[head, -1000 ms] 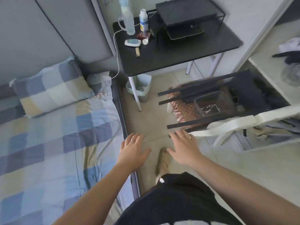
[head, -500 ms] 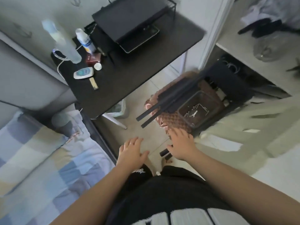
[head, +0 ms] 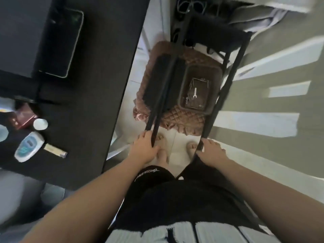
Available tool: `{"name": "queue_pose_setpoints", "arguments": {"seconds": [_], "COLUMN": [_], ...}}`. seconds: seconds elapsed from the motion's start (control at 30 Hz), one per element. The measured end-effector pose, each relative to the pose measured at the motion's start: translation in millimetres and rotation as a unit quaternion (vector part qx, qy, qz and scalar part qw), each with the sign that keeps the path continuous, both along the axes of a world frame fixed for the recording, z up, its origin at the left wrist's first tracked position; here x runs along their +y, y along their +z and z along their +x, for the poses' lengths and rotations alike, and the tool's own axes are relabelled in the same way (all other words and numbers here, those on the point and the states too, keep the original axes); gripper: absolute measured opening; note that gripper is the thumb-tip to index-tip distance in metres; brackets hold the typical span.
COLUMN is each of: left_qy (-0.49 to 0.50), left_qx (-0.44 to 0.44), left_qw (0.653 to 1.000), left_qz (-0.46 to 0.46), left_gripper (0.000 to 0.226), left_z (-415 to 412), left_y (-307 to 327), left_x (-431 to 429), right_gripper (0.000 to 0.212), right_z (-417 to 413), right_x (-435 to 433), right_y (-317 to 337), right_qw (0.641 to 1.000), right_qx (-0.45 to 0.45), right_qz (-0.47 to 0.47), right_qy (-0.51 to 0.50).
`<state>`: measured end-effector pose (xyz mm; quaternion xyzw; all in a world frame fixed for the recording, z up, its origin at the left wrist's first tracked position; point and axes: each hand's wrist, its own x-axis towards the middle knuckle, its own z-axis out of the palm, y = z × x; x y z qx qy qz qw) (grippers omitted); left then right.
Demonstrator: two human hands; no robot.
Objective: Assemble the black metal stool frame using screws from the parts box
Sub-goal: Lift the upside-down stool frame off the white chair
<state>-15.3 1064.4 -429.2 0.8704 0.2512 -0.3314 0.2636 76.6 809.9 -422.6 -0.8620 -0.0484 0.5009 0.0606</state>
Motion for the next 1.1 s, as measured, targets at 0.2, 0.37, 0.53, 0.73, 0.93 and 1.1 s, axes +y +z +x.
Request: {"name": "queue_pose_setpoints", "arguments": {"seconds": [0.2, 0.37, 0.53, 0.73, 0.93, 1.1], "left_qy": [0.139, 0.162, 0.163, 0.313, 0.366, 0.351], "left_qx": [0.078, 0.122, 0.120, 0.120, 0.025, -0.011], "left_qw": [0.986, 0.971, 0.965, 0.887, 0.894, 0.909], "left_qz": [-0.057, -0.128, -0.165, -0.317, -0.260, -0.226], "left_gripper": [0.083, 0.065, 0.034, 0.027, 0.016, 0.012], "left_z": [22, 30, 38, 49, 70, 63], "left_y": [-51, -67, -53, -16, 28, 60], "left_x": [38, 44, 40, 26, 3, -12], "right_gripper": [0.058, 0.057, 0.039, 0.020, 0.026, 0.024], "right_z": [-21, -18, -19, -17, -8, -11], "right_x": [18, 31, 34, 37, 49, 62], "right_y": [-35, -51, -40, 1, 44, 74], "right_qw": [0.946, 0.848, 0.795, 0.721, 0.650, 0.636], "right_qx": [0.090, 0.121, 0.113, 0.116, 0.047, 0.014], "right_qz": [-0.002, 0.036, 0.069, 0.160, 0.257, 0.280], "right_qy": [-0.312, -0.515, -0.592, -0.664, -0.714, -0.718]}}
